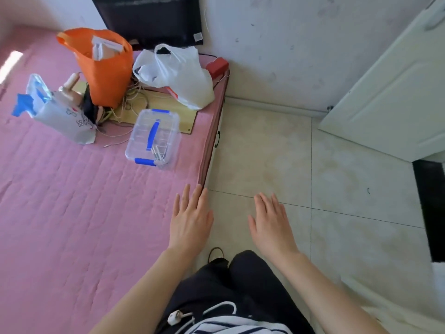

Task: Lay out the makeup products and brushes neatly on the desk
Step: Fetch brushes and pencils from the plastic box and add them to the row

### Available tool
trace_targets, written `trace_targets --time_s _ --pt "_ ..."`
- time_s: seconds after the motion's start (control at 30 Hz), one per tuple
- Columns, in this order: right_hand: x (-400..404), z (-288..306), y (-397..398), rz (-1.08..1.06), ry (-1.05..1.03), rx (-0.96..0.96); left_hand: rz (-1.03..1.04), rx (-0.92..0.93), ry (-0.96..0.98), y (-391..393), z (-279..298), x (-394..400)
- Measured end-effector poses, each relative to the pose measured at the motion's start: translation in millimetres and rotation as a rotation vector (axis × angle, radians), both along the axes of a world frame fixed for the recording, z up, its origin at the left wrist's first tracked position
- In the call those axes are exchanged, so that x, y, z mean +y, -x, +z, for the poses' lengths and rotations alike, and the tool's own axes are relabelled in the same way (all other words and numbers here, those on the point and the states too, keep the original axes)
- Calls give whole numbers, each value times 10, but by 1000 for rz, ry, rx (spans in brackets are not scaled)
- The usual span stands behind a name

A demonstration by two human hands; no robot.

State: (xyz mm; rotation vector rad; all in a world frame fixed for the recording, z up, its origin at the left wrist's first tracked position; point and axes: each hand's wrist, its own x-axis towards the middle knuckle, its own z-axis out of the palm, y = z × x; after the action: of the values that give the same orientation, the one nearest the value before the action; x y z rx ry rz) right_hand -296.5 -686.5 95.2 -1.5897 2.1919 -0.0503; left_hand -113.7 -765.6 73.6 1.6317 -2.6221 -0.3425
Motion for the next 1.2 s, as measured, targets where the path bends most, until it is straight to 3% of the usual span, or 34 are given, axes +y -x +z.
trace_targets --time_s 0.4,0.77,1.2 --pt "-1094 -158 809 87 10 -16 -1 76 -48 869 -82 -1029" --pt "-2651 -135 1722 392 28 5 324 62 -63 1652 -78 -1964" --pt "-4362 -300 1022 711 -9 -8 669 65 -65 1089 -318 -2892"
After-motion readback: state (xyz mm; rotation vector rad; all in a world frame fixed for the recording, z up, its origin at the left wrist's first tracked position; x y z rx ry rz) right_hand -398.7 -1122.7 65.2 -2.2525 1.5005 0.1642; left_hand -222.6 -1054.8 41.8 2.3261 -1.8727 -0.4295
